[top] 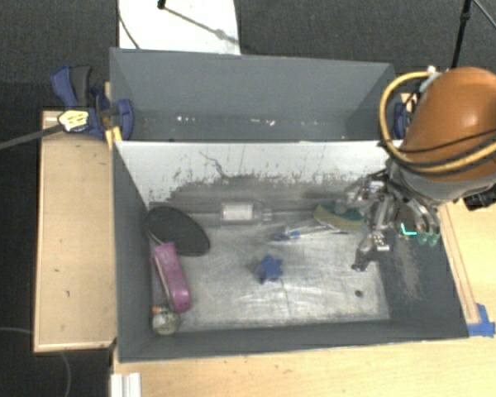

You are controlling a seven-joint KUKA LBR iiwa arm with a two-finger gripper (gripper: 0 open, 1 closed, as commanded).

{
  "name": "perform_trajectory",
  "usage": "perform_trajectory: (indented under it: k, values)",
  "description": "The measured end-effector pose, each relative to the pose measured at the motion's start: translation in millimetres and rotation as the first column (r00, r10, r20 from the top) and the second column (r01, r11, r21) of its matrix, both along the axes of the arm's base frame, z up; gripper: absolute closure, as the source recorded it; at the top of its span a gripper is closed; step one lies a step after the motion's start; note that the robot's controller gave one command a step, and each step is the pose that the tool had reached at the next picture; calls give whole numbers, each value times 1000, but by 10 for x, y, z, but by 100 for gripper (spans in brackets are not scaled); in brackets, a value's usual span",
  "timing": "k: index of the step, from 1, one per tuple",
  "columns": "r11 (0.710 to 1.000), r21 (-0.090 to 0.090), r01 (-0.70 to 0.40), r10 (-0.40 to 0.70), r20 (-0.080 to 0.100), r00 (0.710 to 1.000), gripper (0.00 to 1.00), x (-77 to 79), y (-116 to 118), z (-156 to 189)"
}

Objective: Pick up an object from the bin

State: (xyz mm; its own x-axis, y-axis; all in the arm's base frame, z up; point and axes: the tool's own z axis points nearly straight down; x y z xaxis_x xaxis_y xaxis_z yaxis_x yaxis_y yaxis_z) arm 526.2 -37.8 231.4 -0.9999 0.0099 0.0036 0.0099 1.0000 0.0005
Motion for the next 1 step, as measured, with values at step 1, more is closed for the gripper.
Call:
perform_trajectory:
  k: [1]
  values:
    - [1000,4,-2,1,6,1000,0,506,951,-594]
